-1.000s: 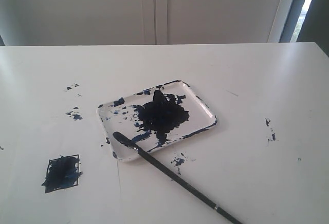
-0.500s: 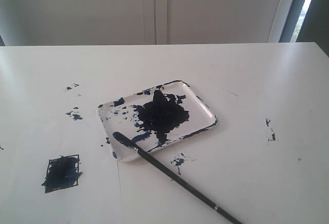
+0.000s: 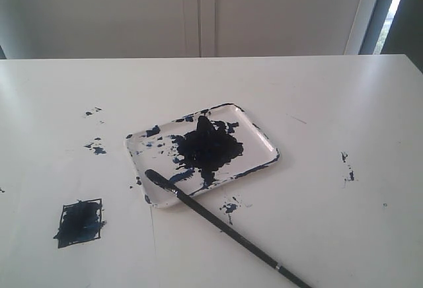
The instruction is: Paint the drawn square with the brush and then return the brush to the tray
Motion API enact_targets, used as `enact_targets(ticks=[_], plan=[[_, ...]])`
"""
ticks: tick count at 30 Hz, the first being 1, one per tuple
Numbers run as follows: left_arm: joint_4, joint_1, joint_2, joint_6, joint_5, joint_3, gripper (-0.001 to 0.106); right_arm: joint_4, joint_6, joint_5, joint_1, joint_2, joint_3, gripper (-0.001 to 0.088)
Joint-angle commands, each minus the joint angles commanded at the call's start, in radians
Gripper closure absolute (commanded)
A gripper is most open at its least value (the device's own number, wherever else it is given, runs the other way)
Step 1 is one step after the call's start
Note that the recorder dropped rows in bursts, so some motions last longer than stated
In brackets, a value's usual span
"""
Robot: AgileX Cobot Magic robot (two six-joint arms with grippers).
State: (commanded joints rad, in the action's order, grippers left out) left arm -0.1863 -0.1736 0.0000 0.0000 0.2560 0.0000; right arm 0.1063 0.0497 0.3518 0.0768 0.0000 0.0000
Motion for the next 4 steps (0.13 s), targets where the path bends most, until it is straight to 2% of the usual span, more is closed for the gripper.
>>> enact_targets(ticks=[4], plan=[[0.000,0.000,0.000,0.000,0.000,0.000,0.105,0.000,0.000,0.000,0.000,0.000,0.000,0.0856]])
